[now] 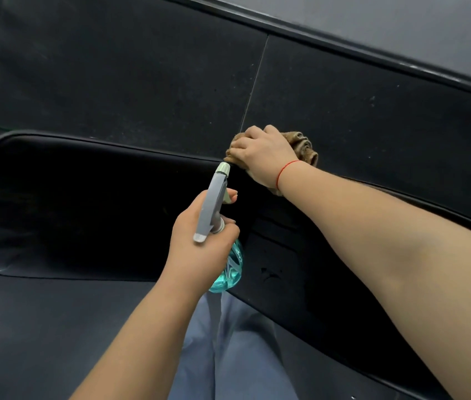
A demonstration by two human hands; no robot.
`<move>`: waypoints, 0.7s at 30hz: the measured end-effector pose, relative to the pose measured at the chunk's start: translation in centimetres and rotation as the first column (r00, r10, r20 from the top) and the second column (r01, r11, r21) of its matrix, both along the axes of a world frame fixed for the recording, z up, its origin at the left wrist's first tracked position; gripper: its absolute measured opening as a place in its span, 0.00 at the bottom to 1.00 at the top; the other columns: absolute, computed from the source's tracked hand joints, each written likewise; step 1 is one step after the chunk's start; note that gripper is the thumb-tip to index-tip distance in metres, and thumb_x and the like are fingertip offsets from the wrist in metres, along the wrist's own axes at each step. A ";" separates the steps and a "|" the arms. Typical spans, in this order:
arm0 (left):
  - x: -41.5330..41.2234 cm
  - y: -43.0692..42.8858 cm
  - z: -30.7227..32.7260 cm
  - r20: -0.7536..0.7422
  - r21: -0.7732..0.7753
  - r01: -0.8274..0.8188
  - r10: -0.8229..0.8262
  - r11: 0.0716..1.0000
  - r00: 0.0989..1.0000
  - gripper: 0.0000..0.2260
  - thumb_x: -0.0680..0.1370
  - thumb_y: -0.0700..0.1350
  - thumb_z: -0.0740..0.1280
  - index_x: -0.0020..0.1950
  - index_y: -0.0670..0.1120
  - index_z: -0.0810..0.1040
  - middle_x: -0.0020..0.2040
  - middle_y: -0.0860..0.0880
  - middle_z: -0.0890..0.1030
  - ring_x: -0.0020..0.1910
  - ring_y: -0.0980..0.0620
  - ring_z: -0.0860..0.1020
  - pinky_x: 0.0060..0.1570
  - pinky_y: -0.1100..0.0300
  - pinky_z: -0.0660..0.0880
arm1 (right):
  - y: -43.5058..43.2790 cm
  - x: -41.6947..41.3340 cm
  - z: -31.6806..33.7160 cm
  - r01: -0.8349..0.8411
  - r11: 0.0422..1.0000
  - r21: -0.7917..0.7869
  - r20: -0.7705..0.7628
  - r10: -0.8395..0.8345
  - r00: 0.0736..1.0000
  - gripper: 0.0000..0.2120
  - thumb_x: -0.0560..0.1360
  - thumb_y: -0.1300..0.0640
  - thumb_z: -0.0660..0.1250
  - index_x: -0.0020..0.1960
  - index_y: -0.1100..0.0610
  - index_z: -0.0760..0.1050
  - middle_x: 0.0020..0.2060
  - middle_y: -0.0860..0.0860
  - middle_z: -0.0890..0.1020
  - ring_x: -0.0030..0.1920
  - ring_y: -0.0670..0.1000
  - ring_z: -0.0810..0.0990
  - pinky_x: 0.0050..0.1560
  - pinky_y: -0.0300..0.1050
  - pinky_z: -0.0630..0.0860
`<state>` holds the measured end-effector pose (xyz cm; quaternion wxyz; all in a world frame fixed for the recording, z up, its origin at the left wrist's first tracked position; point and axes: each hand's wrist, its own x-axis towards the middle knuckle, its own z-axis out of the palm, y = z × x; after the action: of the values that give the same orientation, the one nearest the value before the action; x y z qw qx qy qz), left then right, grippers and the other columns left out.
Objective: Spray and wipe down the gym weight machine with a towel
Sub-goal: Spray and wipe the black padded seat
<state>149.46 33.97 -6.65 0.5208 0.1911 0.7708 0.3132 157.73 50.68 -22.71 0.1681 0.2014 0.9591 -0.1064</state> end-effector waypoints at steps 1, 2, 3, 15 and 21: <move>0.1 0.0 0.2 0.003 0.004 0.003 -0.003 1.000 1.000 0.19 0.75 0.31 0.70 0.53 0.56 0.78 0.47 0.45 0.82 0.47 0.45 0.80 0.45 0.63 0.80 | -0.3 0.2 0.4 0.005 1.000 0.011 0.017 -0.005 1.000 0.20 0.79 0.53 0.67 0.70 0.50 0.73 0.65 0.47 0.77 0.65 0.55 0.70 0.56 0.53 0.68; 0.2 0.1 0.5 0.008 0.010 0.001 -0.001 1.000 1.000 0.20 0.75 0.31 0.70 0.53 0.56 0.79 0.46 0.44 0.82 0.46 0.46 0.80 0.44 0.66 0.79 | -0.8 0.6 0.9 0.006 1.000 0.029 0.025 -0.007 1.000 0.20 0.79 0.54 0.67 0.70 0.51 0.74 0.64 0.48 0.77 0.66 0.56 0.70 0.57 0.53 0.68; 0.2 0.2 0.7 0.016 0.014 -0.009 0.009 1.000 1.000 0.20 0.75 0.30 0.70 0.52 0.56 0.79 0.46 0.42 0.82 0.46 0.46 0.80 0.42 0.68 0.78 | -1.4 0.9 1.1 -0.001 0.999 0.047 0.020 0.000 1.000 0.19 0.79 0.55 0.67 0.69 0.52 0.74 0.63 0.48 0.77 0.66 0.56 0.70 0.58 0.54 0.68; 0.2 1.3 2.9 0.006 0.052 -0.081 0.081 0.995 0.997 0.18 0.75 0.31 0.70 0.55 0.54 0.80 0.47 0.44 0.83 0.49 0.41 0.82 0.51 0.51 0.81 | -6.1 6.8 4.0 -0.384 0.884 -0.266 0.049 0.410 0.911 0.19 0.78 0.55 0.69 0.68 0.46 0.77 0.67 0.43 0.76 0.72 0.54 0.68 0.66 0.52 0.69; 0.3 1.3 3.1 0.040 0.033 -0.120 0.119 0.992 0.992 0.18 0.75 0.32 0.70 0.57 0.53 0.81 0.49 0.45 0.83 0.50 0.39 0.81 0.51 0.48 0.80 | -3.9 8.8 5.9 -0.388 0.870 -0.305 0.017 0.413 0.911 0.23 0.73 0.55 0.73 0.66 0.42 0.78 0.66 0.41 0.77 0.66 0.54 0.72 0.57 0.52 0.72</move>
<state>149.80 35.22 -3.59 0.5123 0.1477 0.7652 0.3608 166.55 46.76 -16.86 0.2538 -0.0250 0.9454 -0.2027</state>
